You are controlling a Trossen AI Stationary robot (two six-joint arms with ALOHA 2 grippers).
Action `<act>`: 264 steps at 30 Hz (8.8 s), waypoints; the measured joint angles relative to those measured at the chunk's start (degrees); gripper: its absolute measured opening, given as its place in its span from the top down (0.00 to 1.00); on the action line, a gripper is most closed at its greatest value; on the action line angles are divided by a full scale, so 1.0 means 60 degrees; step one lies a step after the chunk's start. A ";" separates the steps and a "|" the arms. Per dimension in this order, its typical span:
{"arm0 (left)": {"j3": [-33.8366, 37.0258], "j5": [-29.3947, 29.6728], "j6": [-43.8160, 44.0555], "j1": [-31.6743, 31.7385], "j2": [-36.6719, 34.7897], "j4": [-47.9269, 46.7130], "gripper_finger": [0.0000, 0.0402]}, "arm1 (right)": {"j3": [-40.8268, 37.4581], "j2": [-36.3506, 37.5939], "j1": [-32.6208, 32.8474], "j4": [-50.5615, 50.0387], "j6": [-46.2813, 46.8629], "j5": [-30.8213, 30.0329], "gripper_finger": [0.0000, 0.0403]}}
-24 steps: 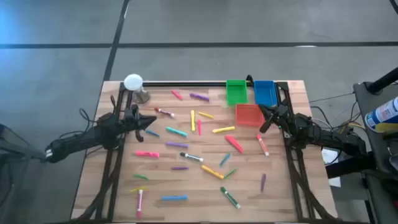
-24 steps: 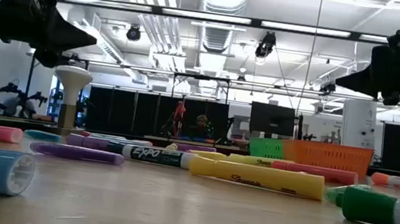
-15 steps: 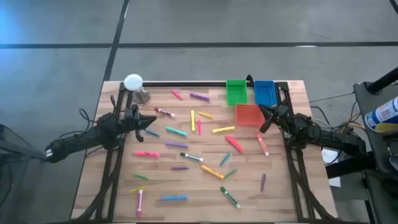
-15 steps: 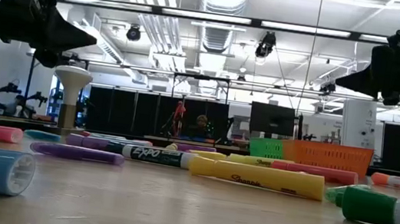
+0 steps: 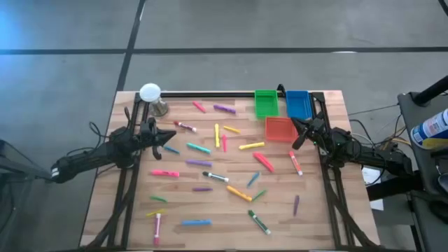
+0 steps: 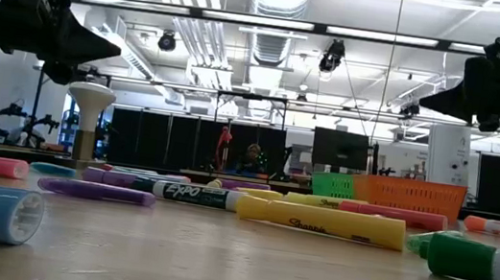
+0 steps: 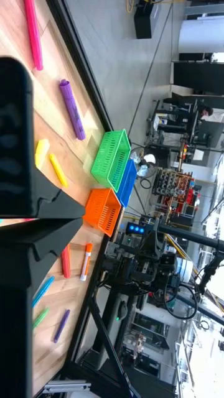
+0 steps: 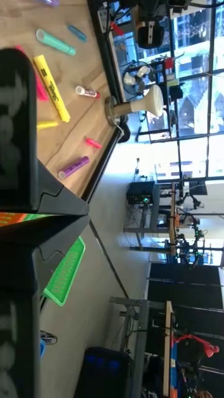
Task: Pick & Place Markers
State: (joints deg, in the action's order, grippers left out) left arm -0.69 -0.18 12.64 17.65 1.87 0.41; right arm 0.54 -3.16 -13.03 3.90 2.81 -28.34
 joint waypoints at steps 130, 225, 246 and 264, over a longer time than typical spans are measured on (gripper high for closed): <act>0.0000 0.0005 -0.0002 0.0000 0.0033 0.0003 1.00 | 0.9577 -1.5061 0.3004 -0.3955 0.5192 -0.0020 0.98; 0.0000 0.0007 0.0000 0.0000 0.0040 0.0000 1.00 | 0.9440 -1.5389 0.2804 -0.6856 0.7908 0.4441 0.87; 0.0000 0.0007 -0.0004 0.0000 0.0036 0.0000 1.00 | 0.9441 -1.2059 -0.2417 -0.9826 0.0607 0.3073 0.84; 0.0000 0.0007 -0.0002 0.0000 0.0036 0.0000 1.00 | 0.9340 -1.4871 -0.3492 -0.9188 -0.4856 0.3093 0.84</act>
State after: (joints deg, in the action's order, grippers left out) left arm -0.69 -0.14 12.63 17.65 2.09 0.40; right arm 56.58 -92.39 -33.98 -51.22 -26.33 -9.78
